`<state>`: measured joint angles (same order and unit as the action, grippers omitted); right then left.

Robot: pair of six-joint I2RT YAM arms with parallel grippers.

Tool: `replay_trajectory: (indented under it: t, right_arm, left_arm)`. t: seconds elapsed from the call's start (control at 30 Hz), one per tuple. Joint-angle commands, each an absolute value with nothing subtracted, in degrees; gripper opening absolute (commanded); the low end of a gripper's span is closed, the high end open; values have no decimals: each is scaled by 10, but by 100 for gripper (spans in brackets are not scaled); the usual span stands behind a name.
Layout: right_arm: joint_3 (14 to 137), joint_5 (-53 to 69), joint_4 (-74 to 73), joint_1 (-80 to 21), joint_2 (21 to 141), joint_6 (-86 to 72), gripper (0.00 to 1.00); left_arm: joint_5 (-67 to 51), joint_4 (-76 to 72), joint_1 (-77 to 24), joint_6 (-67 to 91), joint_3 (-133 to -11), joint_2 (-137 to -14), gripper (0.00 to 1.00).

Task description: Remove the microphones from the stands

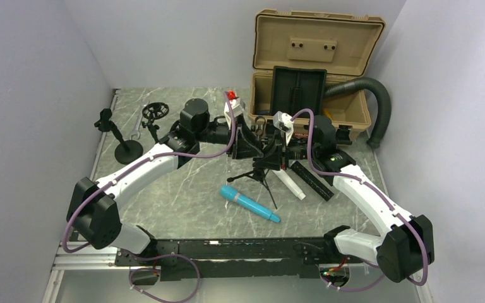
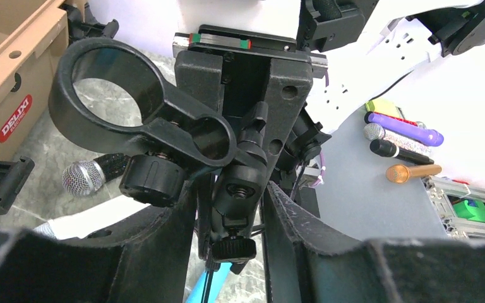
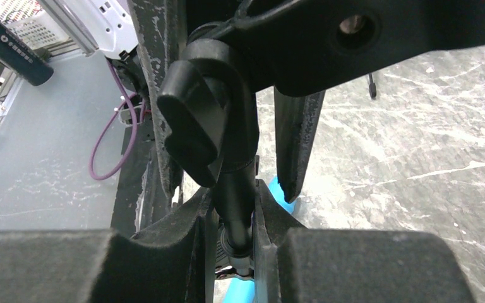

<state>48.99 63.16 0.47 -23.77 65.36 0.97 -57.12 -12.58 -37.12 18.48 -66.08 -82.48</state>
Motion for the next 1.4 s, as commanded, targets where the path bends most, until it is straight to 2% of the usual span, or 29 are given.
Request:
replay_trajectory:
  t: [0.0, 0.1, 0.2, 0.27, 0.3, 0.33, 0.37, 0.47, 0.73, 0.9, 1.1, 1.23, 1.37]
  right_arm:
    - [501, 645, 48, -236, 635, 10, 0]
    - [502, 645, 48, -235, 635, 11, 0]
    - [500, 644, 51, -235, 634, 9, 0]
    - [500, 644, 52, -234, 633, 6, 0]
    - [501, 645, 52, -234, 633, 6, 0]
    - [501, 644, 52, -234, 633, 5, 0]
    - [501, 642, 52, -233, 632, 4, 0]
    - [500, 637, 55, -231, 631, 2, 2]
    - [502, 614, 44, -231, 630, 2, 45]
    - [500, 606, 39, -230, 628, 3, 63]
    - [496, 598, 24, -224, 612, 13, 70]
    - [494, 592, 21, -217, 600, 17, 72]
    - [492, 590, 28, -209, 596, 10, 72]
  left_arm:
    - [-575, -135, -374, 172, -661, -830, 47]
    - [-574, -134, -374, 171, -660, -829, 44]
    - [-575, -134, -374, 170, -660, -828, 36]
    - [-578, -134, -374, 170, -660, -829, 25]
    - [-580, -134, -374, 170, -661, -830, 16]
    - [-581, -133, -374, 171, -662, -830, 3]
    - [-580, -130, -374, 171, -664, -831, 0]
    - [-580, -115, -374, 170, -671, -831, 0]
    - [-577, -126, -367, 193, -673, -807, 0]
    - [-569, -127, -344, 198, -675, -786, 0]
    - [-523, -80, -289, 150, -673, -748, 0]
    - [-432, -12, -257, 79, -673, -717, 0]
    - [-337, -16, -220, 68, -654, -705, 0]
